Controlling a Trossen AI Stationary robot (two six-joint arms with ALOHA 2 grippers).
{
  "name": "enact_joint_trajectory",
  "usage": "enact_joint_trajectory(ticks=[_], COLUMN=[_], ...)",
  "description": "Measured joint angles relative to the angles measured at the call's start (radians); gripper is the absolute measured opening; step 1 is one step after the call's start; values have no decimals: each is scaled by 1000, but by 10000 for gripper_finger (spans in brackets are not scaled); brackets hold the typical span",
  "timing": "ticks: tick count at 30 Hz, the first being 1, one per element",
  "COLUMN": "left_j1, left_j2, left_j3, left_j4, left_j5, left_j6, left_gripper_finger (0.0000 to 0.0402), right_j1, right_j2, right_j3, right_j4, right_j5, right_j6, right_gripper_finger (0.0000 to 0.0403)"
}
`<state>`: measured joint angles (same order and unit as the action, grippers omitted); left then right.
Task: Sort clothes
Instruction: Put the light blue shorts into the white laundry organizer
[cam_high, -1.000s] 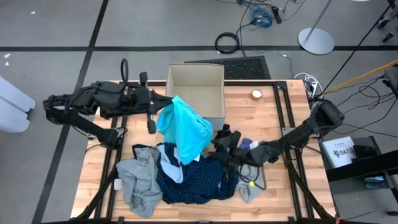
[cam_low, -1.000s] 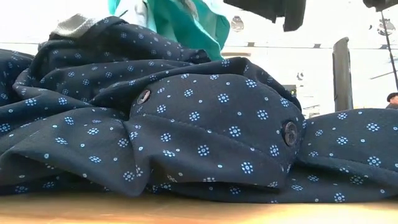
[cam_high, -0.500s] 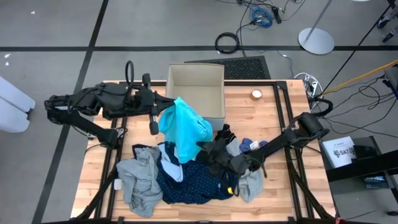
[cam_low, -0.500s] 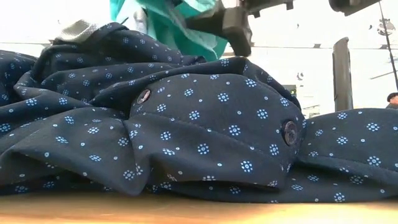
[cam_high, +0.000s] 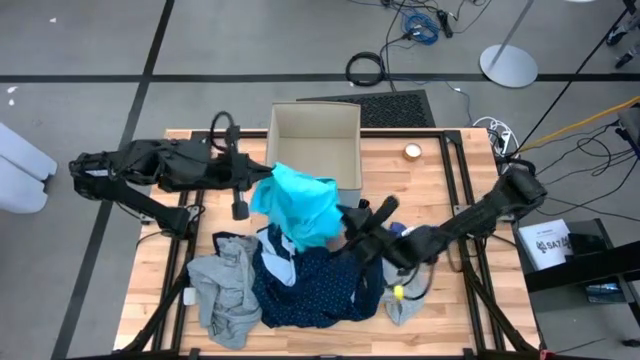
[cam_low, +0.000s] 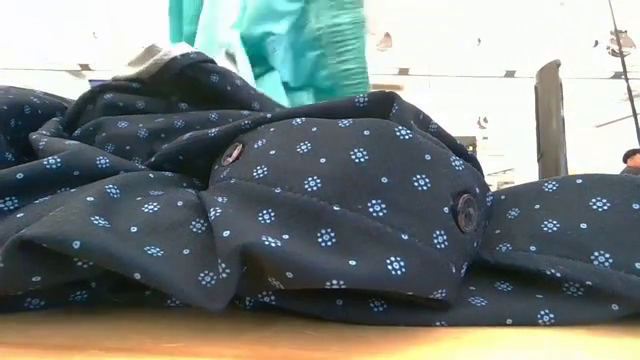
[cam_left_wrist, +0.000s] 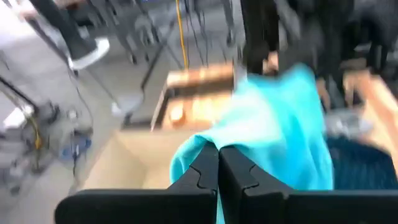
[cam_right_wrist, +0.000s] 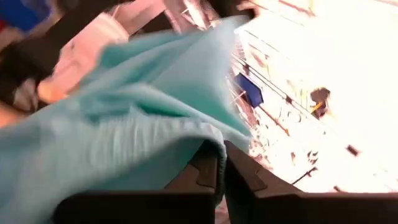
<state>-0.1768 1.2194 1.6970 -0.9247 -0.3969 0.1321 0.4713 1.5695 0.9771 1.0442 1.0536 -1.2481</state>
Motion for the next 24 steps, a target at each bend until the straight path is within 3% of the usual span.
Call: enact_joint_trajectory(ticks=[6, 9, 12, 15, 18, 24], left_j1=[-21, -45, -72, -104, -136, -176], left_j2=[-7, -8, -8, -6, 9, 19], left_j3=[0, -12, -48, -94, -109, -110], left_j4=[-250, -351, -366, -320, -275, -240], left_j5=[44, 184, 317, 357, 389, 448], left_j6=[-151, -230, -299, -367, -459, -517], left_gripper_finger=[0, 0, 10, 37, 77, 165], right_j1=[7, 6, 0, -21, -33, -39], right_j2=[-188, -283, -366, -414, -431, -416], right_j3=[0, 0, 0, 0, 0, 0], right_j4=[-281, -475, -675, -821, -925, -990], right_j5=[-6, -46, -170, -267, -291, -432], right_j6=[258, 437, 647, 816, 915, 968], right_gripper_finger=[1, 1, 1, 0, 0, 0])
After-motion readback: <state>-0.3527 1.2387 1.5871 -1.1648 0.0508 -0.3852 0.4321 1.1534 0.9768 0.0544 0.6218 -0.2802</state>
